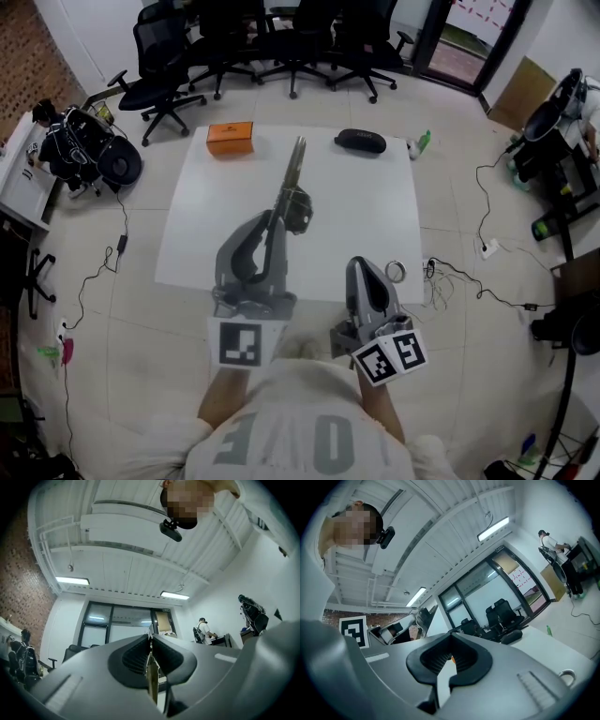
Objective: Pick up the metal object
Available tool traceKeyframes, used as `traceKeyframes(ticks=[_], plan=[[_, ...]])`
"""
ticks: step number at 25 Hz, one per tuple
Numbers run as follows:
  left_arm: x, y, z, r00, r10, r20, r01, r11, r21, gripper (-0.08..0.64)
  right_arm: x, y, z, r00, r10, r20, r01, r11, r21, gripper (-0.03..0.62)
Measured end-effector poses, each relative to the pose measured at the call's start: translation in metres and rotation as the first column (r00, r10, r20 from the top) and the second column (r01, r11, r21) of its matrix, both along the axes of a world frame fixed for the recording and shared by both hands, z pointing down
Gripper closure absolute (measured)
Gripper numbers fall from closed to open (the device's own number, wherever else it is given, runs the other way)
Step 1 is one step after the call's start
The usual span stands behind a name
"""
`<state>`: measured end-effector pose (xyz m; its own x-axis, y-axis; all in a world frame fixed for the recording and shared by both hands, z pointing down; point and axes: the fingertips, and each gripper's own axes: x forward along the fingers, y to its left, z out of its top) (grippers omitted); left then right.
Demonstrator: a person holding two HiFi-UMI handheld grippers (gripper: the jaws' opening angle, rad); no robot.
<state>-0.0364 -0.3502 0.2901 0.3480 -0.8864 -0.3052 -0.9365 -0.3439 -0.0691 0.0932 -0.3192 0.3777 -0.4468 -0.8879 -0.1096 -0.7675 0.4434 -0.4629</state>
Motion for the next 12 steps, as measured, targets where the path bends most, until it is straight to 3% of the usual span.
traceKeyframes(ticks=[12], plan=[[-0.017, 0.021, 0.006, 1.0, -0.018, -0.013, 0.018, 1.0, -0.018, 0.537, -0.007, 0.017, -0.008, 0.998, 0.015, -0.053, -0.013, 0.999, 0.031, 0.58]])
